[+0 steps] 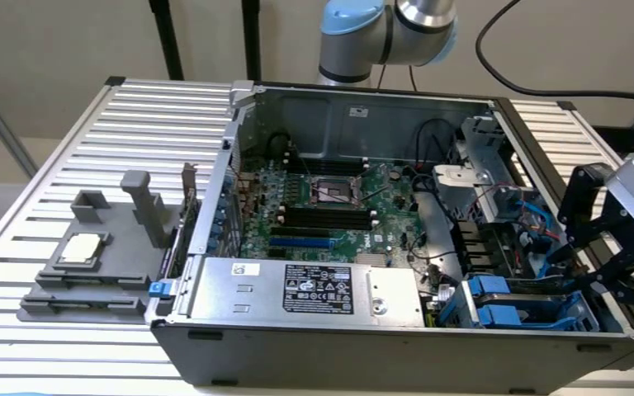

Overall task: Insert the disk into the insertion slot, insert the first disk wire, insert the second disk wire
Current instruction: 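Insert the first disk wire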

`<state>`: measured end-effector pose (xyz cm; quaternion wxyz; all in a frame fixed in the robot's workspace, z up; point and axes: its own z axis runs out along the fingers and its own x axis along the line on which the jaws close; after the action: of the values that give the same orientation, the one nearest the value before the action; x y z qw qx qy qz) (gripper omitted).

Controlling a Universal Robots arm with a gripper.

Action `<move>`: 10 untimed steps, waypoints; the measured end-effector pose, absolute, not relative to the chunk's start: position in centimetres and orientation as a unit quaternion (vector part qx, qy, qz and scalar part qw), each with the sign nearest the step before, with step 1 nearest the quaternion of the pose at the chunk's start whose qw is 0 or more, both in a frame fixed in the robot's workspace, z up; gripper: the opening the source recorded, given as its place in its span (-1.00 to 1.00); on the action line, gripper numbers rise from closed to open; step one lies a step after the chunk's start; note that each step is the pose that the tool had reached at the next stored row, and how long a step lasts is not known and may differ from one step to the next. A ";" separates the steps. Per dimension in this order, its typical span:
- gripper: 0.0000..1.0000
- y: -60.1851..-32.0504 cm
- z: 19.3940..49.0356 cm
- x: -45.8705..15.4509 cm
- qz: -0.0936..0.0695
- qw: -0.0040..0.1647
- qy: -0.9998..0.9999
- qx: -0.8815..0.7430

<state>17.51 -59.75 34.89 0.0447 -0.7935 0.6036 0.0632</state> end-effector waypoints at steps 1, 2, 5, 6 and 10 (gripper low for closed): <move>-0.25 -59.8 34.9 17.5 0.064 0.045 0.603 -0.794; -0.25 -59.8 34.8 17.6 0.065 0.046 0.602 -0.795; -0.25 -59.8 34.7 17.6 0.067 0.049 0.598 -0.798; -0.25 -59.8 34.6 17.6 0.068 0.049 0.596 -0.798; -0.25 -59.8 34.5 17.6 0.070 0.052 0.592 -0.801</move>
<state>17.65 -59.75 34.52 0.0517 -0.8013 0.5919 0.0698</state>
